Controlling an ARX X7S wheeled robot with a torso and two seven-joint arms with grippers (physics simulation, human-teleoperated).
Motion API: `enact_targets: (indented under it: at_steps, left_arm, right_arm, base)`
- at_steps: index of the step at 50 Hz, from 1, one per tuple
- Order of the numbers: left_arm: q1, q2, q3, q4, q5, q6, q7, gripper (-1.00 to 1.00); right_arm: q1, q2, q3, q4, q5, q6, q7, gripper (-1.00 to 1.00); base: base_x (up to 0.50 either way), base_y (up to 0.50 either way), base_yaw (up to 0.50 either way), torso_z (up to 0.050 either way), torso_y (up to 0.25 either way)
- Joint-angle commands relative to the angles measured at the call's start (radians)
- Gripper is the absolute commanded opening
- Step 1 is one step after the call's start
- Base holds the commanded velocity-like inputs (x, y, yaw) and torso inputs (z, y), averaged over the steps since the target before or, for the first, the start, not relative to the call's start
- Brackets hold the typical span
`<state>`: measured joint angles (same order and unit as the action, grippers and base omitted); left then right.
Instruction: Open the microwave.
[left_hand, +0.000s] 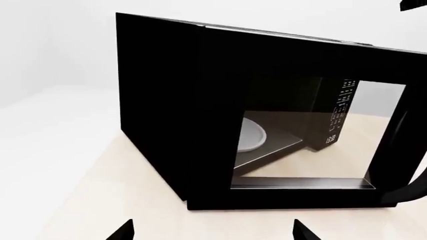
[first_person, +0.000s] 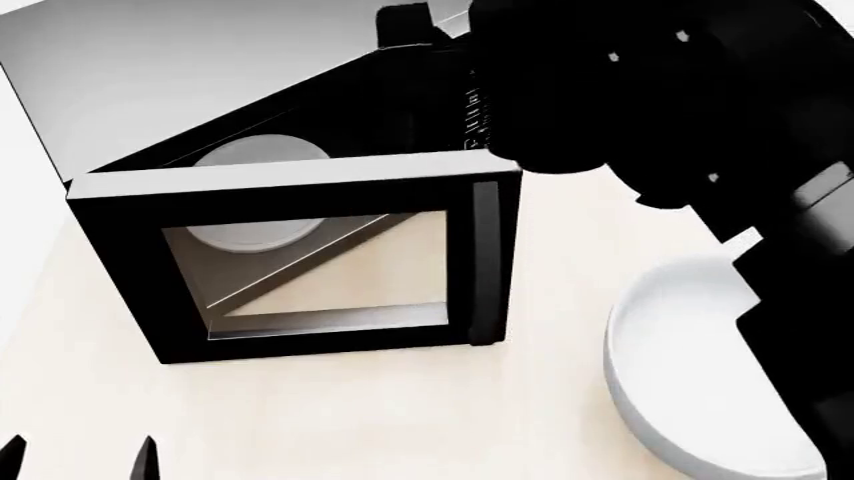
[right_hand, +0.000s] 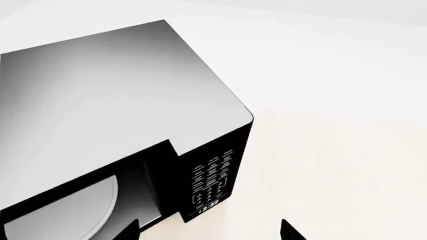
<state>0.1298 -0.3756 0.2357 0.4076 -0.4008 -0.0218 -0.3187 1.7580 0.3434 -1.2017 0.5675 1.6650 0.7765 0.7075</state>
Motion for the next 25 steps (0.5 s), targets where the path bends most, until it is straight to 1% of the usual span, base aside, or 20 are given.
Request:
enact_targets:
  at_steps: [1,14,25]
  left_arm:
    - [0.0,-0.004,-0.001,0.004,-0.005,0.0,-0.004,1.0]
    - [-0.005,-0.008,-0.002,0.004,-0.015,-0.001,-0.005,1.0]
    - [-0.003,-0.011,0.0,0.007,-0.017,-0.001,-0.007,1.0]
  right_arm:
    - [-0.02,-0.067,-0.035,0.133,-0.041,-0.015,-0.07,1.0]
    - [-0.03,-0.108,-0.067,0.214,-0.069,-0.004,-0.11,1.0]
    - [-0.039,-0.105,-0.075,0.215,-0.064,0.02,-0.111,1.0]
  base:
    - [0.0,0.0,0.0,0.0,0.0]
    - [0.0,0.0,0.0,0.0,0.0]
    - [0.0,0.0,0.0,0.0,0.0]
